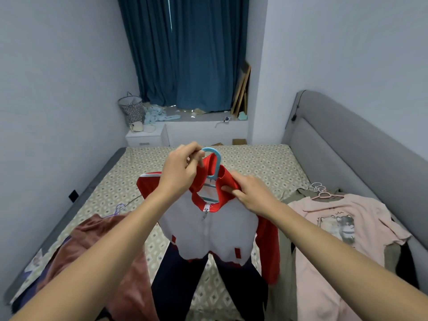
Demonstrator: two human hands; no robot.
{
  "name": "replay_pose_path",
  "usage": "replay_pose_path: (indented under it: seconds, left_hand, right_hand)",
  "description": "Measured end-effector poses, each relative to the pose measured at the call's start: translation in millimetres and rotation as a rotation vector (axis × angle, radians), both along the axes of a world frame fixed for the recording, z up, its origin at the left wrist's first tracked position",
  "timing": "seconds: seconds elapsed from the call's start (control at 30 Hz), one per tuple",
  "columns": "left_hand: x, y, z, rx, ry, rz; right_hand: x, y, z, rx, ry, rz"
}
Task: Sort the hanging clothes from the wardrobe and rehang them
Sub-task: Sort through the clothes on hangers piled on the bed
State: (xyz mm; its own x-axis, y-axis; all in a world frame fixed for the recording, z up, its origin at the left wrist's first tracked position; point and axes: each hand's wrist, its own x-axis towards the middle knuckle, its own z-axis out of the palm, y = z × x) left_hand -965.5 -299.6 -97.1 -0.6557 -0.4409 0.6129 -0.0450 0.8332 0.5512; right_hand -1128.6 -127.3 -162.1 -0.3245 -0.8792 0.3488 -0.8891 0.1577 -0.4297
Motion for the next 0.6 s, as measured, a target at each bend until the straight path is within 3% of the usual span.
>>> replay_pose_path:
  seconds: [0.2, 0.37, 0.47, 0.6]
  left_hand:
    - [26, -29, 9, 0.044, 0.049, 0.012]
    - [42, -32, 5, 0.072, 0.06, -0.101]
    - [55, -50, -14, -0.04, -0.042, -0.148]
    - [70, -71, -60, -0.097, -0.311, -0.206]
  right_hand:
    - [28, -2, 7, -0.102, -0.048, -0.056]
    - [48, 1, 7, -0.207, -0.06, -0.147]
    - [53, 16, 10, -0.222, -0.041, -0.206]
    - [55, 51, 9, -0.224, -0.048, -0.307]
